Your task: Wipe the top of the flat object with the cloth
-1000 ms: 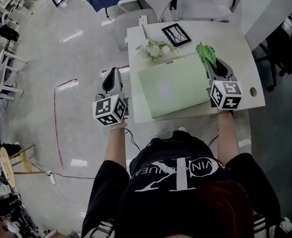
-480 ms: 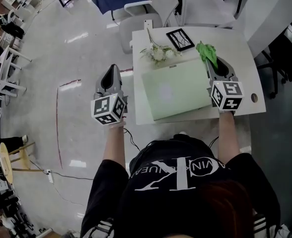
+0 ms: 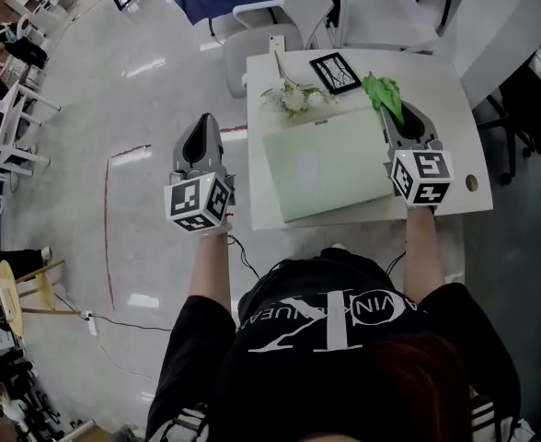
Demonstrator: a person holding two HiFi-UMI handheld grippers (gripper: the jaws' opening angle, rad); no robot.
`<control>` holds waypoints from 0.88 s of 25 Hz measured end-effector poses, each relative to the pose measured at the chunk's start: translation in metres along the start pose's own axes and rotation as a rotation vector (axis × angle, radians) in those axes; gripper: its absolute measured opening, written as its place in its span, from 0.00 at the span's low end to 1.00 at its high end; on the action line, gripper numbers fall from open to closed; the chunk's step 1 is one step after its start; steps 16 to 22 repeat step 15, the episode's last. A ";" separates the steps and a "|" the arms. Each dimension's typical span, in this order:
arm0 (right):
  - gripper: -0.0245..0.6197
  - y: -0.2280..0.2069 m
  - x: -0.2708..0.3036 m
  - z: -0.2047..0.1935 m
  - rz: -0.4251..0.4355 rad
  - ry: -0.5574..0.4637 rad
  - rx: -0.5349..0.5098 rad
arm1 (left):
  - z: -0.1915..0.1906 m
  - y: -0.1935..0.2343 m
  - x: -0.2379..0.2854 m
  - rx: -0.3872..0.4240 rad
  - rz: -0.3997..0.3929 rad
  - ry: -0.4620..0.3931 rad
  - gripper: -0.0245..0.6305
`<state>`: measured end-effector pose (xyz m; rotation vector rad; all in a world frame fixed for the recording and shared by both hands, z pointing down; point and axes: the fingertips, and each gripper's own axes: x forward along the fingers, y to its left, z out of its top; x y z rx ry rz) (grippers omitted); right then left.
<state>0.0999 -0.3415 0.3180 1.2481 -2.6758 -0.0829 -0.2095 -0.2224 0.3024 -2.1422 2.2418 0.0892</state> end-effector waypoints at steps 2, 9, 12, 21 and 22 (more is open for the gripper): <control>0.17 0.002 0.000 0.001 0.005 -0.002 -0.005 | 0.002 -0.001 -0.001 0.008 0.001 -0.008 0.05; 0.17 0.004 0.004 -0.004 0.014 0.003 -0.013 | -0.004 -0.002 0.001 0.005 -0.002 0.003 0.05; 0.17 0.004 0.004 -0.004 0.014 0.001 -0.014 | -0.005 -0.001 0.002 -0.006 -0.006 0.002 0.05; 0.17 0.004 0.005 -0.004 0.014 -0.002 -0.013 | -0.007 0.000 0.003 -0.010 -0.007 0.004 0.05; 0.17 0.004 0.005 -0.004 0.014 -0.002 -0.013 | -0.007 0.000 0.003 -0.010 -0.007 0.004 0.05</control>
